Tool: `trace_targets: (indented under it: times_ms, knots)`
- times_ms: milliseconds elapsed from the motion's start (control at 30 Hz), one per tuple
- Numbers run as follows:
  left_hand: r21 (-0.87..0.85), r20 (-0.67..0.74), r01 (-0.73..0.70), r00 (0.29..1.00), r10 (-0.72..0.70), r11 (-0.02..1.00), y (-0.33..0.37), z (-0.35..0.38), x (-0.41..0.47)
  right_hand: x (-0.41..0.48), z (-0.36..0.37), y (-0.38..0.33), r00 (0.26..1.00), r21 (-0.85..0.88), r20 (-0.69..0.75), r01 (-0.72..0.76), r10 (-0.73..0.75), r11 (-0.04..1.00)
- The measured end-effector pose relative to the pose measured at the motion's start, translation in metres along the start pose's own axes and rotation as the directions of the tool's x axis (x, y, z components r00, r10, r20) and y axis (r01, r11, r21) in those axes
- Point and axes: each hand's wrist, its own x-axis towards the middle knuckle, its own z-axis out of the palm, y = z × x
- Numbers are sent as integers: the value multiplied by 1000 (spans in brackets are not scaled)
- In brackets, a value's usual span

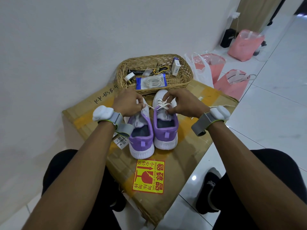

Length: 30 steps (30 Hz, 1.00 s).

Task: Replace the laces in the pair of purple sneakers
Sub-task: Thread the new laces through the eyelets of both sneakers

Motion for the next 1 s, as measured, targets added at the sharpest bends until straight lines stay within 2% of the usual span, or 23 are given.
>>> trace_targets:
  times_ms: [67, 167, 267, 333, 400, 500, 600, 667, 733, 767, 800, 867, 900, 933, 1000]
  knots:
    - [40, -17, 42, 999, -42, 998, 6, 2, -2, -1, -2, 1, 1000, 4, 6, -4, 4, 1000]
    - [-15, -36, 25, 999, -25, 1000, 9, 5, -1, -5, -7, 2, 990, 61, 45, -135, 132, 989]
    - [-42, -45, 32, 998, -33, 999, 7, 3, -2, -9, -15, 3, 958, 0, 173, -233, 229, 972]
    - [-47, -42, 44, 998, -46, 998, 6, 0, -4, -11, -22, 5, 940, -35, 250, -231, 232, 972]
    - [10, -47, 70, 996, -70, 997, 7, -2, -5, -12, -29, 9, 935, -73, 264, -225, 236, 972]
    - [44, -34, 74, 997, -73, 996, 6, 1, -3, -10, -28, 10, 940, -146, 230, -222, 251, 964]
    - [-169, -18, -12, 1000, 9, 986, 9, 1, -3, -7, -24, 13, 959, -96, 140, -234, 246, 968]
    - [-310, -87, 5, 996, -34, 951, 16, -2, -3, -7, -29, 11, 974, 0, 11, -224, 224, 975]
    - [-343, -128, 43, 987, -92, 938, 23, -5, -1, -7, -34, 5, 966, 41, -107, -232, 236, 972]
    - [-310, -90, 60, 992, -92, 949, 27, -4, -1, -8, -36, 2, 954, 70, -94, -279, 285, 958]
    - [-263, -23, 86, 995, -95, 961, 29, -3, -2, -9, -36, -3, 929, 112, 3, -368, 370, 923]
    - [-201, 74, 106, 993, -93, 974, 33, 4, -2, -13, -33, -12, 800, 129, 301, -574, 520, 808]
    - [-204, 82, 101, 993, -86, 974, 33, 8, -2, -13, -29, -11, 740, 95, 396, -622, 544, 777]
    - [-224, 74, 94, 994, -79, 970, 35, 10, -1, -12, -26, -9, 715, 68, 432, -633, 550, 771]
    - [-302, 26, 88, 996, -84, 949, 40, 13, 1, -9, -21, -4, 745, 93, 370, -624, 555, 776]
